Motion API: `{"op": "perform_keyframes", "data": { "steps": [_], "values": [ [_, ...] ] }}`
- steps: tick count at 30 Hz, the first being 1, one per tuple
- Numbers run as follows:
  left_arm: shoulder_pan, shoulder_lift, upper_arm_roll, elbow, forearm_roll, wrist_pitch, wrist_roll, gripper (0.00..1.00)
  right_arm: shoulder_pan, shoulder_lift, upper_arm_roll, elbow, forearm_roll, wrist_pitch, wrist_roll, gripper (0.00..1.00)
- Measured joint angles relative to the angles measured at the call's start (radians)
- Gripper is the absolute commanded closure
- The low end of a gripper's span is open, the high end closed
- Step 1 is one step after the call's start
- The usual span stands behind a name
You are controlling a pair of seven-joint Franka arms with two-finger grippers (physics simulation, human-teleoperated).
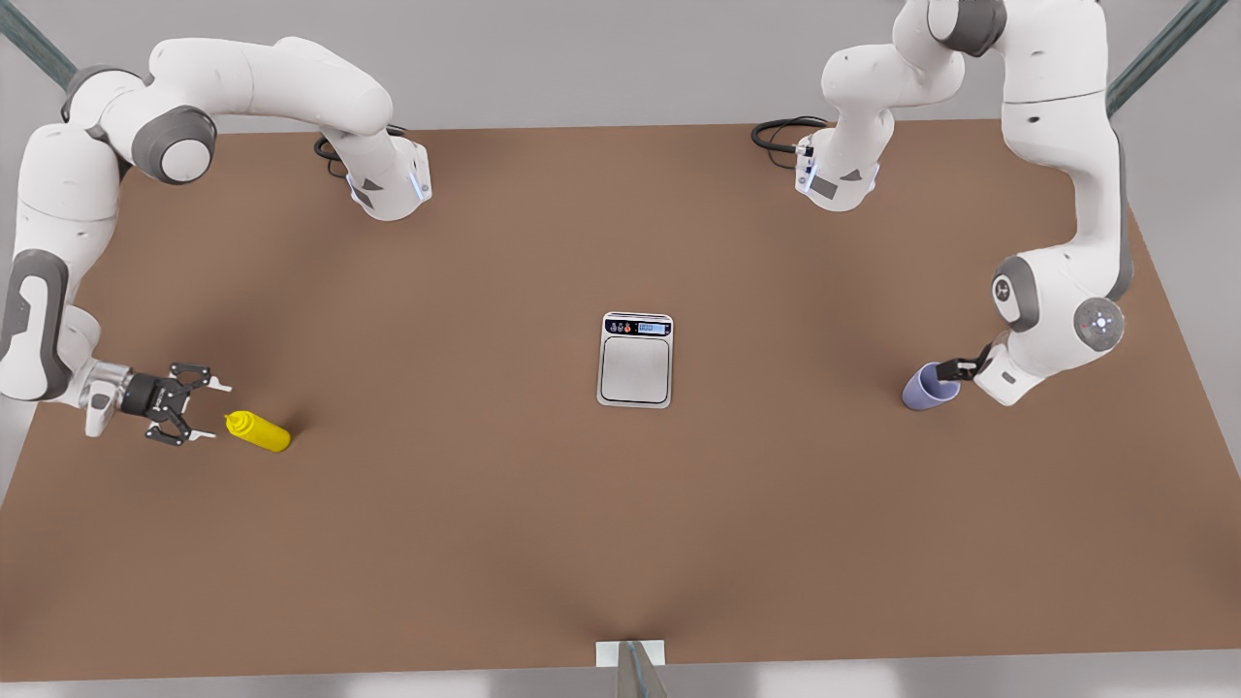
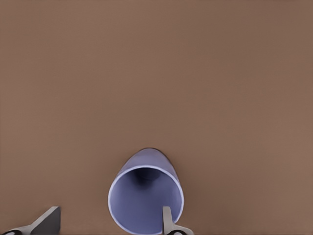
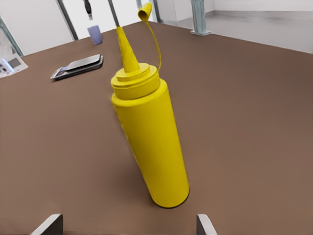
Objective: Move cup to the weight, pick up sauce bottle, pour sauce
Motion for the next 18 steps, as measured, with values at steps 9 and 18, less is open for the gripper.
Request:
{"op": "perform_keyframes", "data": {
  "steps": [9, 18],
  "values": [
    [0.0, 0.036, 0.005, -0.026, 0.0, 0.072, 0.002, 0.03, 0.003, 0.04, 0.005, 0.014, 0.021, 0.017, 0.013, 0.0],
    [0.0, 0.074, 0.015, -0.026, 0.0, 0.106, 0.002, 0.32, 0.041, 0.058, 0.006, 0.01, 0.06, 0.038, 0.015, 0.0]
  ]
}}
